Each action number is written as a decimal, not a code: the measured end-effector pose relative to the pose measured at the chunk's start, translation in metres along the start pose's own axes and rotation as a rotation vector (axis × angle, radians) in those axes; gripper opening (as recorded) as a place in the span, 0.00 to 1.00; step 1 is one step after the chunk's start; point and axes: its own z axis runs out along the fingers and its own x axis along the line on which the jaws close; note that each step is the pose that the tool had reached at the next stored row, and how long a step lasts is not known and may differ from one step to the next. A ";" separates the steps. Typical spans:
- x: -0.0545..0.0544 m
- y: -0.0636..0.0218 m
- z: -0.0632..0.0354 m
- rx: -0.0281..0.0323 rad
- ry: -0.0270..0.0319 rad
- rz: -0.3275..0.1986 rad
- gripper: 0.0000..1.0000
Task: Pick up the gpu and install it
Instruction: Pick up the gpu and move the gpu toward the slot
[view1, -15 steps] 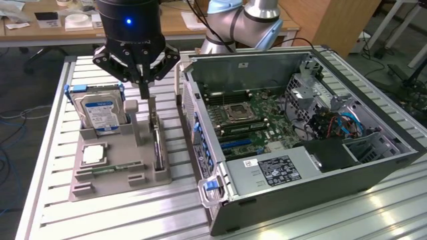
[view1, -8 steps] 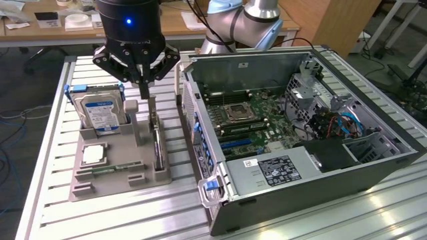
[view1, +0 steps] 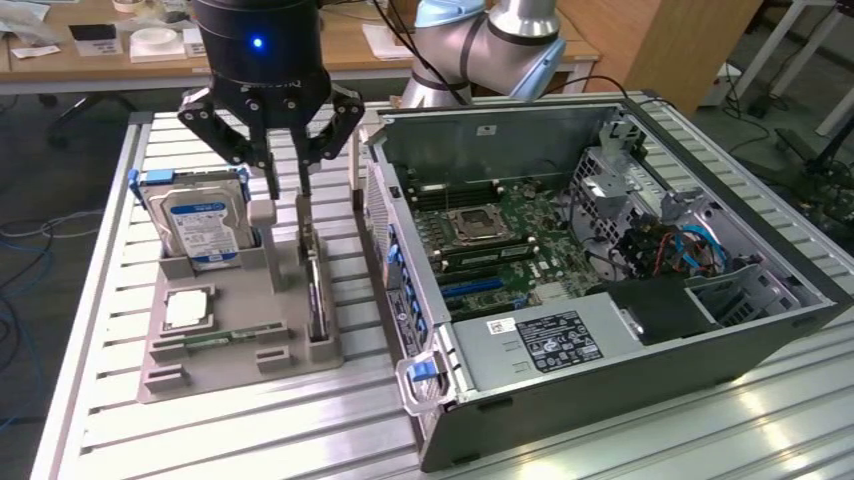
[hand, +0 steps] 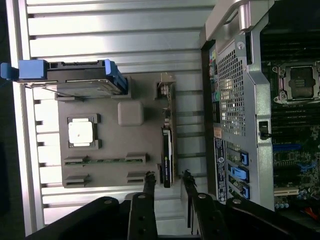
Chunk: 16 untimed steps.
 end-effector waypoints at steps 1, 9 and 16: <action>0.000 0.0000 0.0000 0.0000 0.0000 0.000 0.35; 0.000 0.0000 0.0000 0.0000 0.0000 0.000 0.65; 0.000 -0.0001 0.0008 0.0000 0.0000 0.000 0.65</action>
